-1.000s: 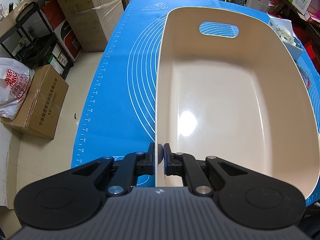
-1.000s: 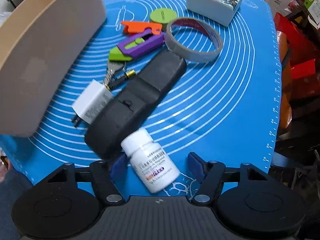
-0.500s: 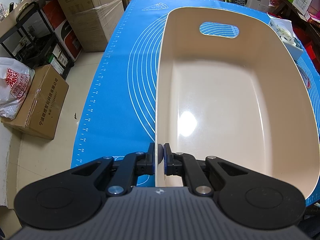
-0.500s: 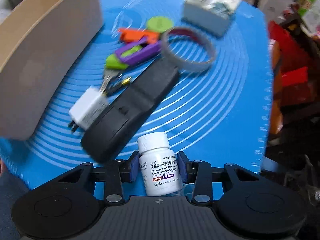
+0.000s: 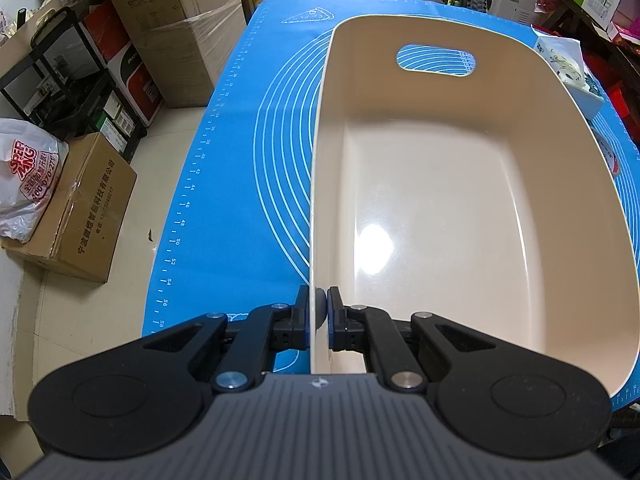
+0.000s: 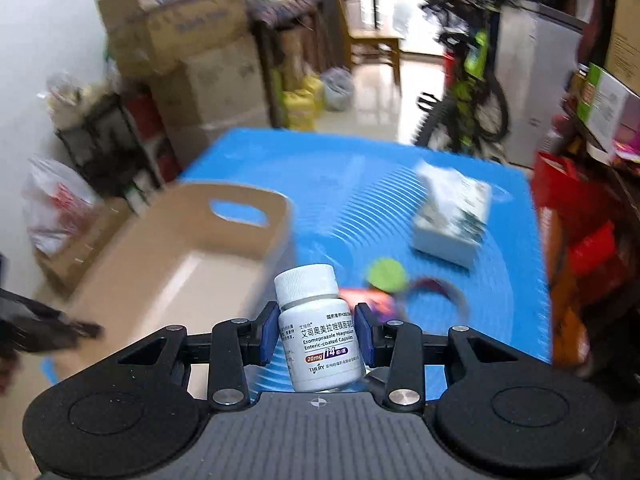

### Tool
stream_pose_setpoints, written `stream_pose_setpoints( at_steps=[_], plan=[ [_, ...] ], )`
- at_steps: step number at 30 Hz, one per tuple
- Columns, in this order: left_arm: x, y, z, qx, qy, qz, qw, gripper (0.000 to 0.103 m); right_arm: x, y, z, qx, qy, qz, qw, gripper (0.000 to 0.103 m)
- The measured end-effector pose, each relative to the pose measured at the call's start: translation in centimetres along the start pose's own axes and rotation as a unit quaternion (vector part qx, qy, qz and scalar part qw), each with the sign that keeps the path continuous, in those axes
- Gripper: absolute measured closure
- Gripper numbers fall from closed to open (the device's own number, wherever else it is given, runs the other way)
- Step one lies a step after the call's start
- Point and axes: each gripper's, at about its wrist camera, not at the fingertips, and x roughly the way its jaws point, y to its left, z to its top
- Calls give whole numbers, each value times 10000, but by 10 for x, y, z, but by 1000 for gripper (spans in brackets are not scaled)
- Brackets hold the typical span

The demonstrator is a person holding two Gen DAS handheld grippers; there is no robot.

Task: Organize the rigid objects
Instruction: 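Carry the pill bottle into the basket and open the right gripper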

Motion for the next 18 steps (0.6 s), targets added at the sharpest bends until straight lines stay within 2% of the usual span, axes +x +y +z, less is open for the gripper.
stream_pose_setpoints(
  at_steps=[5,9,18],
  plan=[
    [0,-1,1,24,17,10,10000,94,9,36,11,-102,85,390,9991,57],
    [0,0,1,13,12,-10,10000,94,34,64,16,-105,407,513,9978,57],
    [-1,-1,1,3,1,-7,10000,94,79,108,5,-256,923,384,9947,57]
  ],
)
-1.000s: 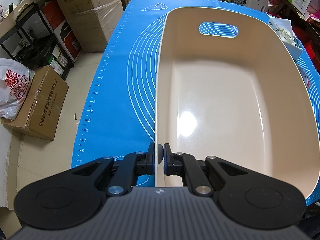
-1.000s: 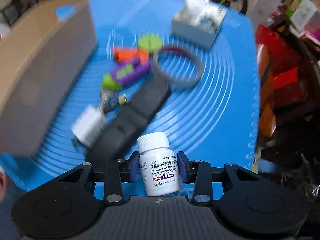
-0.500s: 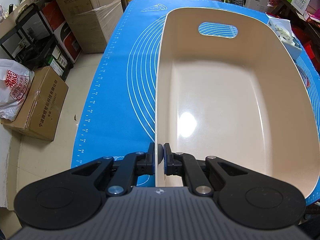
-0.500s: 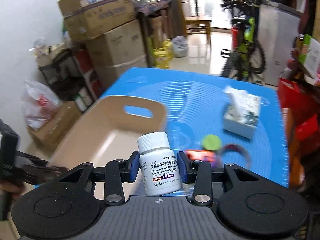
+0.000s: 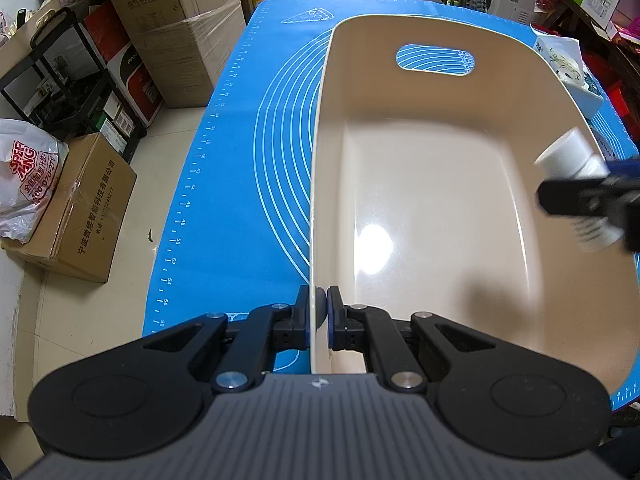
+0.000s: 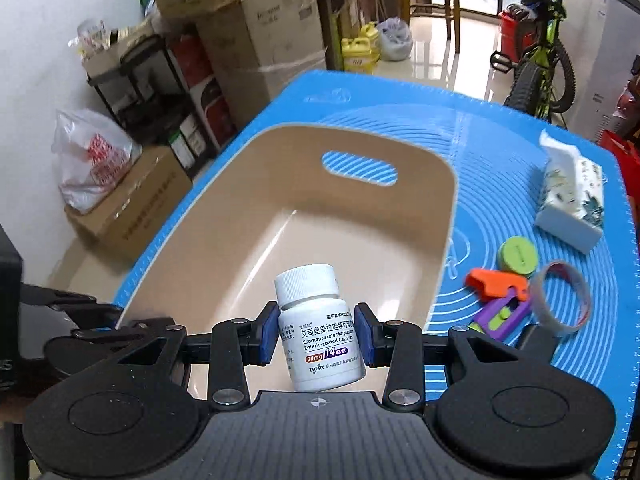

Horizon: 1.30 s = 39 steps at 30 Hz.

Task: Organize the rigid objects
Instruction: 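Carry the pill bottle into the basket and open the right gripper, then grasp the clear tape roll with the right gripper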

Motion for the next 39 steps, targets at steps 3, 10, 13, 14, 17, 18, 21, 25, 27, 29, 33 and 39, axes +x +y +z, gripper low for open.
stream_pose_setpoints(
  at_steps=[3,10,13,14,17,18,21,25,27,29,33,39],
  plan=[
    [0,-1,-1,-5,-20,16,10000,94,13,4,-6,-98,186,-104,9997,57],
    [0,2,-3,-29,-54,-5,10000,94,37,13,-15,-337,585,-199,9975,56],
    [-1,1,-2,-42,-53,30,10000,94,41,21,-18,-637,619,-340,9955,56],
    [-1,0,-2,-38,-50,44,10000,94,42,22,-19,-682,618,-398,9950,56],
    [-1,0,-2,-37,-50,48,10000,94,42,24,-19,-837,616,-439,9936,53],
    [-1,1,-2,-42,-52,44,10000,94,40,25,-20,-853,605,-433,9936,53],
    [-1,0,-2,-54,-50,58,10000,94,37,23,-20,-830,604,-349,9941,47],
    [-1,-3,-2,-31,-41,130,9999,93,28,18,-19,-718,475,-229,9960,36],
    [-1,-2,-2,-31,-45,133,9999,93,19,13,-17,-632,373,-112,9972,32],
    [-1,-1,-2,-63,-37,122,9999,93,8,6,-14,-469,229,10,9986,27],
    [-1,-3,-2,-49,-25,167,9998,93,-14,-15,-9,-108,-49,207,9997,22],
    [-1,-3,-3,-13,-42,144,9999,93,-40,-53,-4,191,-455,180,9986,16]
  ],
)
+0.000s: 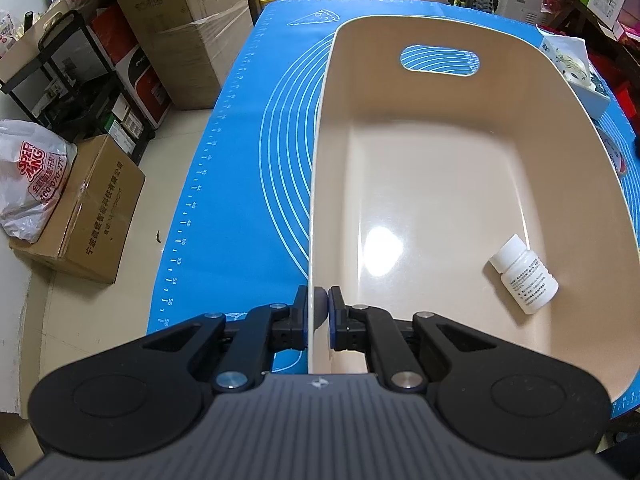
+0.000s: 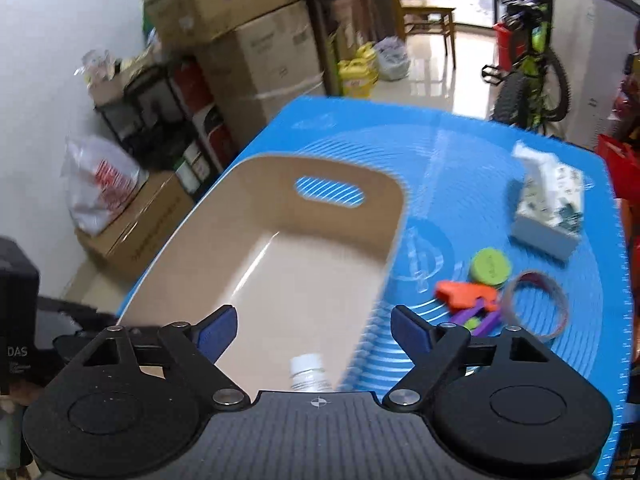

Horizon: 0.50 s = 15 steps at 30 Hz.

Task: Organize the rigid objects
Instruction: 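Grasp the clear tape roll with the right gripper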

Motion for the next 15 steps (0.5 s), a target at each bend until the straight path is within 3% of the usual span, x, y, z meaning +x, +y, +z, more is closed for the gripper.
stream_pose_setpoints(
  at_steps=[8,15],
  plan=[
    [0,0,0,-5,-7,0,10000,93,-4,-71,-3,283,-132,-511,9982,16],
    [0,1,0,15,-12,6,10000,93,26,-127,-2,278,124,-1046,9940,17]
  ],
)
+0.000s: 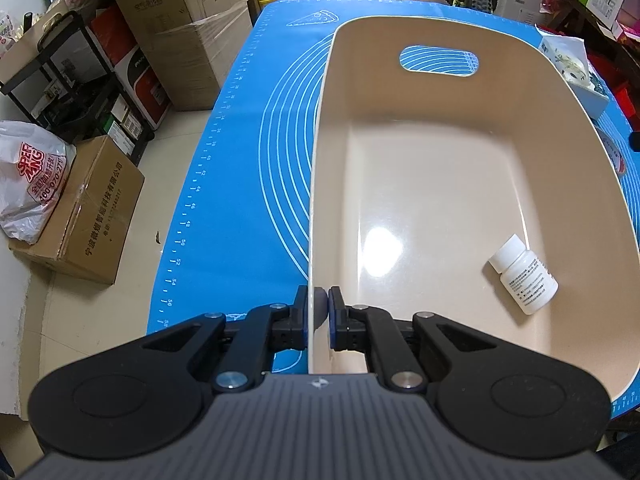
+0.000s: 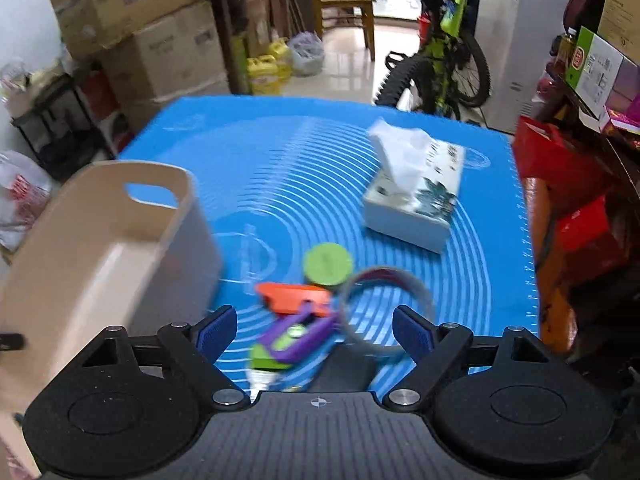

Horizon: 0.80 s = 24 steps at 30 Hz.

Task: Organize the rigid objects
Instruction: 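Grasp the clear tape roll with the right gripper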

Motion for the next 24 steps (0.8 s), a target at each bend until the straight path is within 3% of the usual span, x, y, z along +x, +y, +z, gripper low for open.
stream_pose_setpoints(
  at_steps=[7,17,22,24],
  plan=[
    [1,-3,0,82,13,17,10000,92,34,-23,0,27,206,96,9997,20],
    [1,-5,0,138,16,27,9999,92,76,-16,-14,-578,707,-210,9956,33],
    [1,-6,0,136,-1,29,9999,92,84,-18,-11,-508,651,-341,9960,39],
    [1,-6,0,140,-7,30,9999,92,85,-23,-10,-333,622,-284,9971,57]
  ],
)
